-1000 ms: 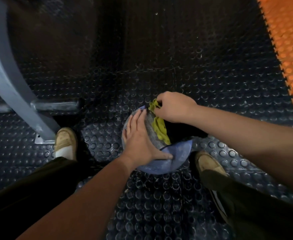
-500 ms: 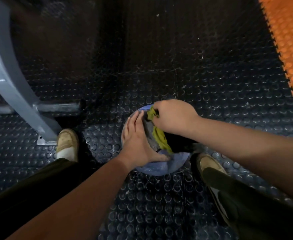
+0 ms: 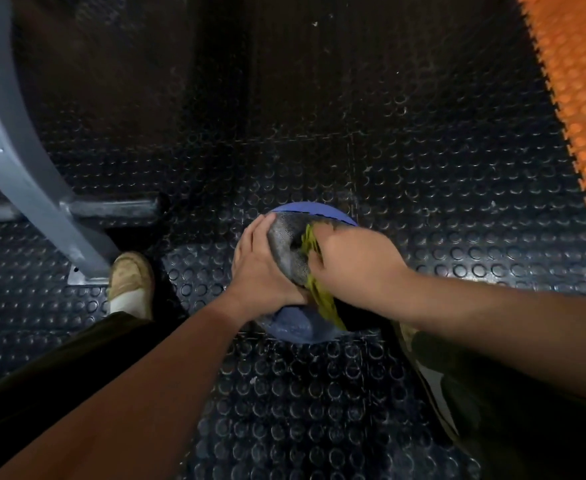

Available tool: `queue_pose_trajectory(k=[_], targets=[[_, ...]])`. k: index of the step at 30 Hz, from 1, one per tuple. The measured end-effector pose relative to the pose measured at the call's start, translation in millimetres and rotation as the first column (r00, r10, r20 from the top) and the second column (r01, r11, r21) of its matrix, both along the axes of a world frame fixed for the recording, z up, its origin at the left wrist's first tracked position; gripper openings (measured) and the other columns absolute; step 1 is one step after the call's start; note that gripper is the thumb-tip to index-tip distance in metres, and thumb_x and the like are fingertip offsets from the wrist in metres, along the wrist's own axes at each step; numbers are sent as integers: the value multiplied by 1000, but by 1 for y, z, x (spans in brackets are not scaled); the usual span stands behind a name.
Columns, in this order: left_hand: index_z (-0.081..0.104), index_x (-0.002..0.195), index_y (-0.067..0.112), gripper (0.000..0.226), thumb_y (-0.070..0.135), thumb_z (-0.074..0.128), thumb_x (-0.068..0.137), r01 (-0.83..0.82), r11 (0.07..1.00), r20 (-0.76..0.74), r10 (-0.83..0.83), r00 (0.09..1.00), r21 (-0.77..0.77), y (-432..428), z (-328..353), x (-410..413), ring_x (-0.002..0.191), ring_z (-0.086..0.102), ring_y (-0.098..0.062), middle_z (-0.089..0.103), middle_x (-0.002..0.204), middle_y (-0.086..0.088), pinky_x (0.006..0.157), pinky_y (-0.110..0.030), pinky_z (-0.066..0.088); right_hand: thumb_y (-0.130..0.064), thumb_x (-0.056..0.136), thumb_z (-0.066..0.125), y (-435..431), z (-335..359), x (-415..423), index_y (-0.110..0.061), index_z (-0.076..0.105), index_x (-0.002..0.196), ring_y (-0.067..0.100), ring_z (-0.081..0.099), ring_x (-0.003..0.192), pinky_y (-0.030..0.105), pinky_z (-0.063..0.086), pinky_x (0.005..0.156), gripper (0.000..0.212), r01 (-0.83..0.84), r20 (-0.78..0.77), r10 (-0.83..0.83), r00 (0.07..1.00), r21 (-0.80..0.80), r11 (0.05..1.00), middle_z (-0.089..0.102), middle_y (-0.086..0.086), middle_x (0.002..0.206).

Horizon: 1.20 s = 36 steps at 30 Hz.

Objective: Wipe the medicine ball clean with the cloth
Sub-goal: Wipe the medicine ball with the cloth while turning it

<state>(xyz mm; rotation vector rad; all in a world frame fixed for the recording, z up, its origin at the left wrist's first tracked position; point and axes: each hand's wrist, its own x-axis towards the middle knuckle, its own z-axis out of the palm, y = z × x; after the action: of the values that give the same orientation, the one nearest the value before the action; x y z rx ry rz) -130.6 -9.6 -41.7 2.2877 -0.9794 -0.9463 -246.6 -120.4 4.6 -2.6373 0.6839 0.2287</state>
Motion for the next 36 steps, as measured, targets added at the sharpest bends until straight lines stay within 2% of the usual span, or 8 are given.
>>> queue_pose_trajectory(k=[4, 11, 19, 24, 28, 30, 32, 36], targets=[[7, 150, 33, 135, 27, 94, 48, 7, 1000, -34, -7, 999, -6, 5, 1, 4, 140, 8, -9, 4, 152, 16, 120, -42, 14, -24, 96, 40, 13, -4, -14, -12, 48, 105, 28, 59, 80, 33, 40, 57, 17, -119, 16, 120, 993, -71, 990, 59, 6, 89], [7, 151, 29, 144, 56, 88, 34, 27, 999, -23, -28, 999, -27, 16, -1, 12, 138, 10, -4, 7, 151, 16, 120, -39, 15, -39, 94, 43, -9, -9, -16, -23, 54, 108, 17, 55, 84, 29, 40, 62, 24, -338, 80, 339, 937, -30, 941, 57, -4, 96], [6, 152, 31, 147, 67, 77, 28, -6, 1000, -20, 6, 1000, 6, 5, 4, 9, 143, 8, -12, 3, 154, 14, 120, -47, 17, -39, 90, 51, -81, -51, -48, -27, 46, 91, 20, 55, 80, 30, 38, 63, 13, -31, -154, 31, 988, 1, 1000, 62, -2, 91], [7, 152, 30, 147, 70, 76, 29, 10, 1000, 27, -9, 1000, -18, 14, 1, -1, 142, 7, -7, 3, 153, 16, 120, -44, 15, -36, 92, 54, -73, -14, 0, -31, 52, 88, 18, 55, 77, 30, 39, 65, 7, 250, 255, -327, 910, 294, 923, 59, -6, 77], [3, 153, 24, 144, 59, 87, 41, 42, 999, 86, -40, 995, -19, 18, -3, -9, 141, 1, -1, -1, 156, 11, 121, -38, 9, -47, 92, 50, -44, -3, 39, -27, 54, 118, 21, 51, 107, 32, 41, 85, 34, 92, 269, -174, 947, 292, 952, 53, 0, 114], [0, 153, 20, 146, 62, 85, 42, 53, 999, 104, -53, 993, 3, 18, -3, -10, 140, -4, 2, -3, 157, 9, 120, -37, 6, -55, 89, 47, -22, -23, 35, -31, 46, 131, 27, 41, 114, 41, 38, 94, 48, 6, 193, -29, 981, 119, 993, 42, 4, 127], [-1, 153, 20, 147, 67, 80, 41, 53, 998, 97, -55, 994, 19, 17, -3, -12, 142, -7, -1, -6, 158, 9, 120, -39, 4, -56, 84, 44, -10, -42, 22, -28, 53, 127, 33, 44, 106, 47, 42, 87, 52, 4, 286, 21, 958, -84, 996, 47, 9, 127], [3, 153, 24, 151, 71, 84, 35, 71, 997, 103, -72, 992, 8, 20, -3, -11, 143, -4, -1, -4, 156, 16, 121, -41, 6, -44, 84, 42, -16, -61, 6, -20, 61, 120, 36, 47, 99, 43, 41, 83, 48, 76, 429, -82, 899, 33, 997, 51, 15, 118]])
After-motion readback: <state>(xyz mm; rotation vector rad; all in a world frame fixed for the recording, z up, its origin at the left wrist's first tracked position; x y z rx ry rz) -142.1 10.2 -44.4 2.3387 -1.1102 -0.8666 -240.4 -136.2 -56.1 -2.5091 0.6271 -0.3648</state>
